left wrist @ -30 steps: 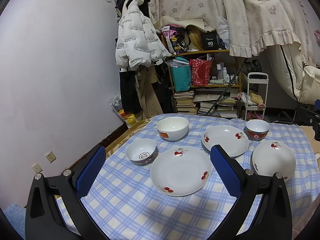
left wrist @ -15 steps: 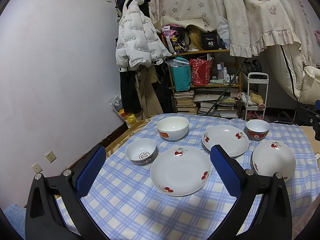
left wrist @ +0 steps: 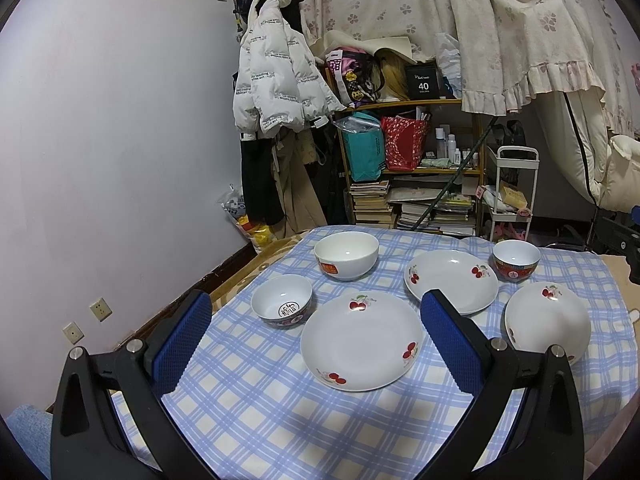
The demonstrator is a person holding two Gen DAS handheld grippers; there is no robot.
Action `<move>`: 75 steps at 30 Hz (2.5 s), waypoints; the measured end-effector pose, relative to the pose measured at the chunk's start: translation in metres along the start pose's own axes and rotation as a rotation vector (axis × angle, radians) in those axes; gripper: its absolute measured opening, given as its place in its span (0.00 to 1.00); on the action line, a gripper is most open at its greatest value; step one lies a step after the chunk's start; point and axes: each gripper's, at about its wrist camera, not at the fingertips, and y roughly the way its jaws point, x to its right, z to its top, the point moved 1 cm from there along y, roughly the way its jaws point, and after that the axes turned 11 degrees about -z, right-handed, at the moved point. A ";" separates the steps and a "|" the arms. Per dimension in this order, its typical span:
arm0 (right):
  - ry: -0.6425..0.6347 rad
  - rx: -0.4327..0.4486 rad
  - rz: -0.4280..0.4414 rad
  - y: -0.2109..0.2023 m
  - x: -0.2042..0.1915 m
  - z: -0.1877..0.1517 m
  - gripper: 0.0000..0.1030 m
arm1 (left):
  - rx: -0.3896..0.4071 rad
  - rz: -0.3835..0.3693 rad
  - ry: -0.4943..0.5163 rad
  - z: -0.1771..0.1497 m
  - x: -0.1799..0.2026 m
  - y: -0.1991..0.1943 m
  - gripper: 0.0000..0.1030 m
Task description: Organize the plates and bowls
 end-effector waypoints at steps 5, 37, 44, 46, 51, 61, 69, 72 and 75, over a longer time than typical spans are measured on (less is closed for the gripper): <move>0.000 0.002 0.002 0.000 -0.002 0.002 1.00 | -0.009 0.000 0.004 -0.001 0.002 0.001 0.99; 0.006 0.009 0.102 0.055 -0.077 0.055 1.00 | -0.281 -0.019 -0.145 0.036 -0.088 0.116 0.99; -0.035 -0.033 0.129 0.096 -0.112 0.055 1.00 | -0.353 -0.023 -0.170 0.017 -0.095 0.156 0.99; -0.059 -0.052 0.119 0.107 -0.122 0.050 1.00 | -0.384 -0.029 -0.199 0.008 -0.101 0.169 0.99; -0.056 -0.134 0.147 0.141 -0.143 0.034 1.00 | -0.449 -0.018 -0.237 -0.011 -0.108 0.196 0.99; -0.138 -0.253 0.197 0.189 -0.180 -0.007 0.92 | -0.603 -0.004 -0.288 -0.055 -0.118 0.241 0.99; -0.205 -0.327 0.235 0.210 -0.195 -0.035 0.64 | -0.691 -0.074 -0.343 -0.072 -0.119 0.261 0.99; -0.202 -0.355 0.248 0.215 -0.194 -0.041 0.59 | -0.710 -0.068 -0.339 -0.076 -0.117 0.264 0.99; -0.195 -0.383 0.272 0.221 -0.193 -0.045 0.48 | -0.717 -0.065 -0.342 -0.078 -0.118 0.267 0.99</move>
